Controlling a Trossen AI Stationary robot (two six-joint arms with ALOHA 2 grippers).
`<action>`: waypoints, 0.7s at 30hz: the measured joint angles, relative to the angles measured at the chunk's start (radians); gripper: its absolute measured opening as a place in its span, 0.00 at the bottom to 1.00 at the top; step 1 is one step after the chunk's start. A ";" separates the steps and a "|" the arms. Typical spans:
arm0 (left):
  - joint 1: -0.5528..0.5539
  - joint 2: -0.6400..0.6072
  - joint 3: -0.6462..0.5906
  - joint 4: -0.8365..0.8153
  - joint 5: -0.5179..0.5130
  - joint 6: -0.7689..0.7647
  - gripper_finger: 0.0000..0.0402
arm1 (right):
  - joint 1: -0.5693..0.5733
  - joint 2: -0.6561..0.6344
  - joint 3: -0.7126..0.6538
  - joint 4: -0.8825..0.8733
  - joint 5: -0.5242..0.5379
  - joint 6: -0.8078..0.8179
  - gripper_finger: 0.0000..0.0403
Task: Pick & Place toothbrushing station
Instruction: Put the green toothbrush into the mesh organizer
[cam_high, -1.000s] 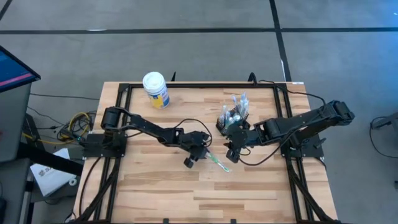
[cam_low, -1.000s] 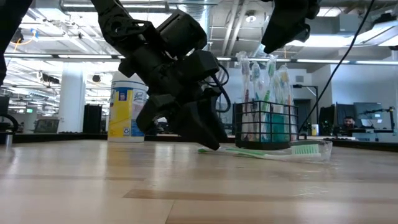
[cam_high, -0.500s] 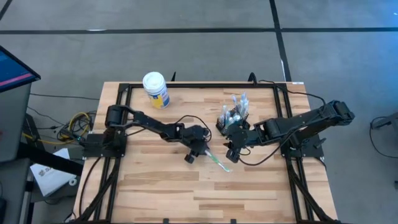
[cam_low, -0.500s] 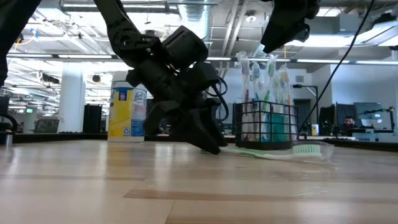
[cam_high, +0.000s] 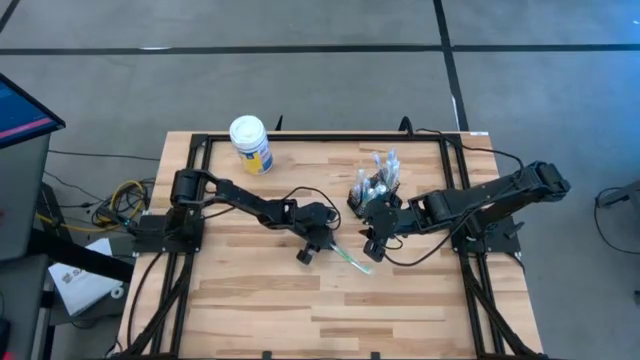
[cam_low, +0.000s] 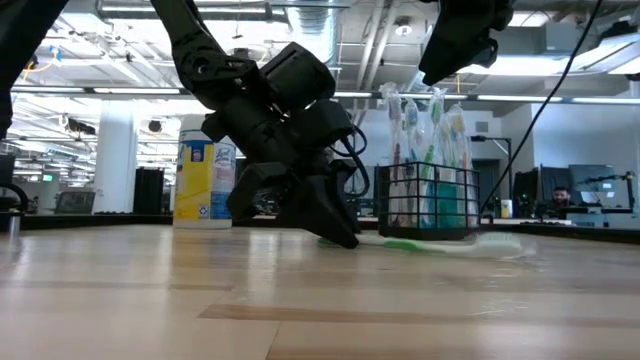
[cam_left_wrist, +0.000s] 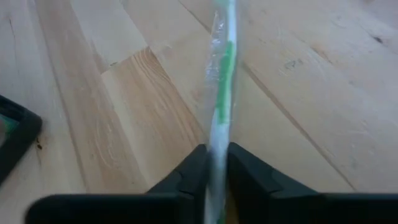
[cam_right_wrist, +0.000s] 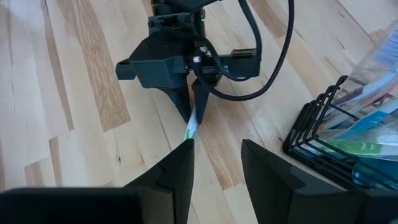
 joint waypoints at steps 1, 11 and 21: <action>0.000 0.000 0.000 -0.001 0.001 0.001 0.12 | 0.000 0.000 0.000 0.000 0.000 0.000 0.31; -0.003 -0.011 -0.003 -0.003 -0.013 0.001 0.03 | 0.000 0.000 0.000 0.000 0.000 0.000 0.31; -0.001 -0.040 -0.005 -0.009 -0.026 -0.021 0.03 | 0.000 0.000 0.000 -0.004 -0.001 0.000 0.31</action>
